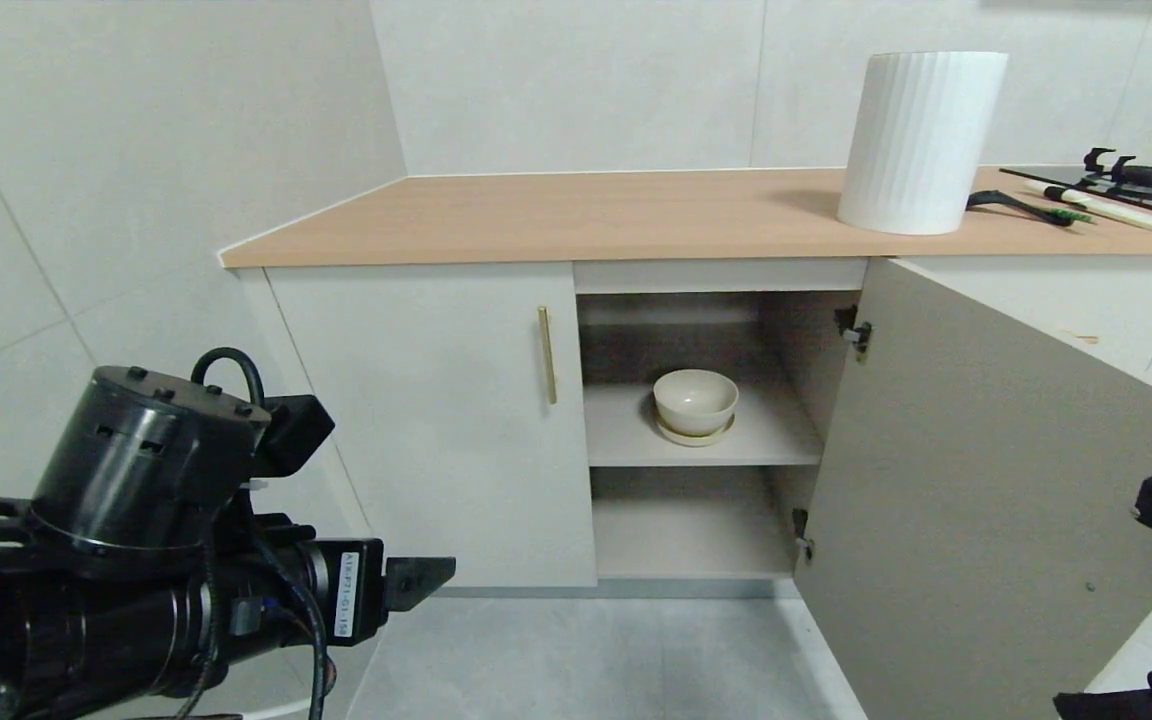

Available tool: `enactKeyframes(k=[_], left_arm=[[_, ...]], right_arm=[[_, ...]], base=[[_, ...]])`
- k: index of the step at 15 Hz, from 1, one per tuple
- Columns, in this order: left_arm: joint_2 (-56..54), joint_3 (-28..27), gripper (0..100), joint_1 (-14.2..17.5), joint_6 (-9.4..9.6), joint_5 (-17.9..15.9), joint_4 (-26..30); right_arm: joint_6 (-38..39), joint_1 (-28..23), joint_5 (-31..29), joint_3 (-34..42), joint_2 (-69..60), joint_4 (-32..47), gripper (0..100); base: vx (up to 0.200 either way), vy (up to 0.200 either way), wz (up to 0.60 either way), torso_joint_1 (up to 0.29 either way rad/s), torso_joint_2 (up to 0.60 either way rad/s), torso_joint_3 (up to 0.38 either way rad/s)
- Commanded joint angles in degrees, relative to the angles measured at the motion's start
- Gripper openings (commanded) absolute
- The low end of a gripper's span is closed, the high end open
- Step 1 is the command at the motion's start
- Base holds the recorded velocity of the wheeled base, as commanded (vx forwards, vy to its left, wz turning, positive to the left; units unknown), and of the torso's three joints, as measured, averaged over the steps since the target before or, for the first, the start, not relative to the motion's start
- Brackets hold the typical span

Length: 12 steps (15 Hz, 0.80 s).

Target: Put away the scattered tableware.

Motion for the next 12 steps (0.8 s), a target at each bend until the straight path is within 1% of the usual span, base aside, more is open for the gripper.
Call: enactKeyframes(k=[1,4,6,7,11,12], left_arm=[[0.12,0.04,100,0.01,-0.05,0.10,-0.01],[0.03,0.04,100,0.01,-0.05,0.01,-0.01],[0.12,0.04,100,0.01,-0.05,0.01,-0.01],[0.03,0.04,100,0.01,-0.05,0.01,-0.01],[0.03,0.04,100,0.01,-0.05,0.01,-0.01],[0.03,0.13,100,0.01,0.04,0.01,-0.01]], right_arm=[[-0.03,0.00,-0.72,-1.82,-1.15,2.76,100],[-0.12,-0.09,-1.33,-3.66,-1.50,8.29,100],[0.05,-0.79,-2.47,-4.54,-1.50,9.61,100],[0.05,-4.04,-4.76,-5.16,-0.97,9.17,100],[-0.47,-13.62,-5.37,-7.44,-0.35,5.13,100],[-1.00,-16.61,-5.37,-7.53,0.70,2.32,100]], base=[[0.000,-0.200,0.00,0.002,0.00,0.007],[0.000,-0.200,0.00,0.005,0.00,-0.001],[0.000,0.000,0.00,0.000,0.00,0.000],[0.000,0.000,0.00,0.000,0.00,0.000],[0.000,0.000,0.00,0.000,0.00,0.000],[0.000,0.000,0.00,0.000,0.00,0.000]])
